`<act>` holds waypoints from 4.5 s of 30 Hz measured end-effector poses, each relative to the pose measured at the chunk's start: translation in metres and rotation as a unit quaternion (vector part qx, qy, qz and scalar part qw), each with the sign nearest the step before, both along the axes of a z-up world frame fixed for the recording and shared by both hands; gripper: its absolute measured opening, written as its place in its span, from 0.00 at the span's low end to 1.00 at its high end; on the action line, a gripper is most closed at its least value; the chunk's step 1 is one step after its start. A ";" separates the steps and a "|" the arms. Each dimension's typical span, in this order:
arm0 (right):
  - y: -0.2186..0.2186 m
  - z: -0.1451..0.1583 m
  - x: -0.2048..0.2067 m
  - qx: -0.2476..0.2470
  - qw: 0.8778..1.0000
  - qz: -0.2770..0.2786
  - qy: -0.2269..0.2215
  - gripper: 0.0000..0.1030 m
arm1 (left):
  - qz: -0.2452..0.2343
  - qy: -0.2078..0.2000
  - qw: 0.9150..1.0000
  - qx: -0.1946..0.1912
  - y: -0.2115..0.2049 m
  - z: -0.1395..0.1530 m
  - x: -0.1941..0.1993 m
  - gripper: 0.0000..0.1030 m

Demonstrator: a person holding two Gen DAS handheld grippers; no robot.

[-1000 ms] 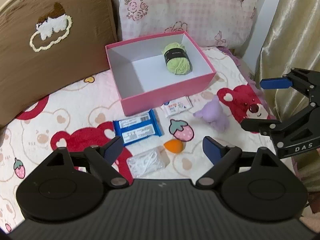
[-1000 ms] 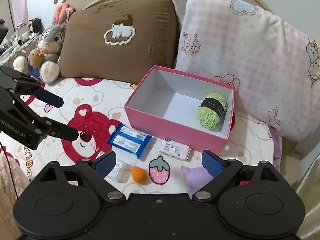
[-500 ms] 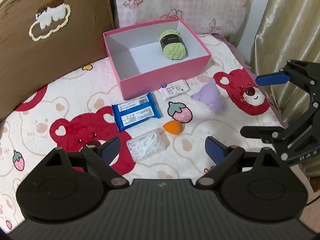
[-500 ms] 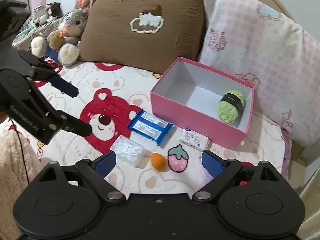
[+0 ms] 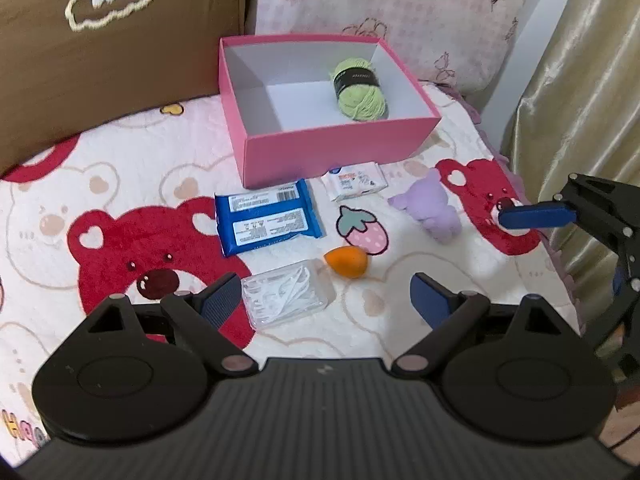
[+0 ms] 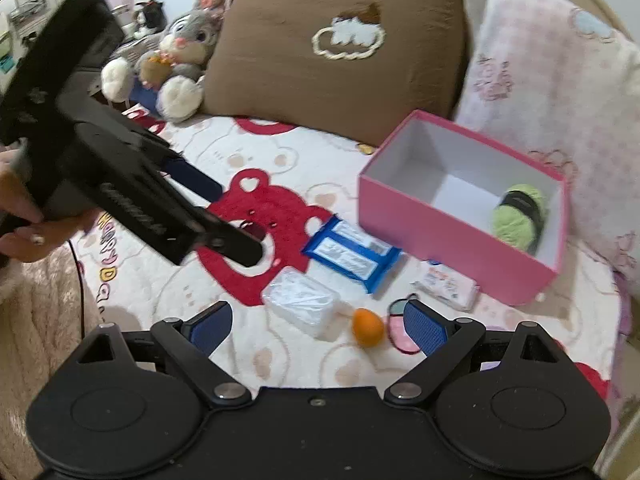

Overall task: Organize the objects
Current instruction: 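Withdraw the left tool from the box toward the clear floss box, then close the left tool on the clear box of white floss picks, then lift the floss box with the left tool and carry it into the pink box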

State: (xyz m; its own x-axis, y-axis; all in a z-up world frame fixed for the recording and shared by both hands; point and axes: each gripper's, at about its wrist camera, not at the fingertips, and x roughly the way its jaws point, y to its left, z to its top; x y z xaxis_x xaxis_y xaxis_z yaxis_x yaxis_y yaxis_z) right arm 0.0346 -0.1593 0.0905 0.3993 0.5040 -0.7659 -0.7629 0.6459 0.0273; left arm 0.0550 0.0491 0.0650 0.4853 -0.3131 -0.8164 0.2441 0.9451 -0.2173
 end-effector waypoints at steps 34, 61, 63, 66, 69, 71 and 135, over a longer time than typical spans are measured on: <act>0.068 -0.153 0.036 0.009 0.998 0.056 0.002 0.92 | 0.064 0.037 0.996 -0.043 0.028 -0.146 0.033 0.88; 0.068 -0.187 0.061 0.035 0.996 -0.001 0.084 0.91 | 0.142 0.127 0.970 -0.152 0.043 -0.190 0.040 0.48; 0.071 -0.188 0.062 0.031 0.996 -0.001 0.082 0.93 | 0.152 0.132 0.967 -0.157 0.043 -0.193 0.040 0.48; 0.075 -0.191 0.063 0.023 0.997 -0.003 0.079 0.96 | 0.159 0.128 0.967 -0.154 0.041 -0.194 0.040 0.50; 0.082 -0.195 0.061 0.006 0.998 -0.001 0.065 0.96 | 0.154 0.123 0.969 -0.146 0.037 -0.194 0.041 0.51; 0.088 -0.197 0.057 -0.016 0.999 0.003 0.046 0.96 | 0.144 0.116 0.973 -0.137 0.036 -0.192 0.040 0.51; 0.000 0.006 0.053 0.016 0.990 -0.023 -0.141 0.92 | 0.043 -0.073 0.990 -0.116 -0.053 0.018 0.022 0.45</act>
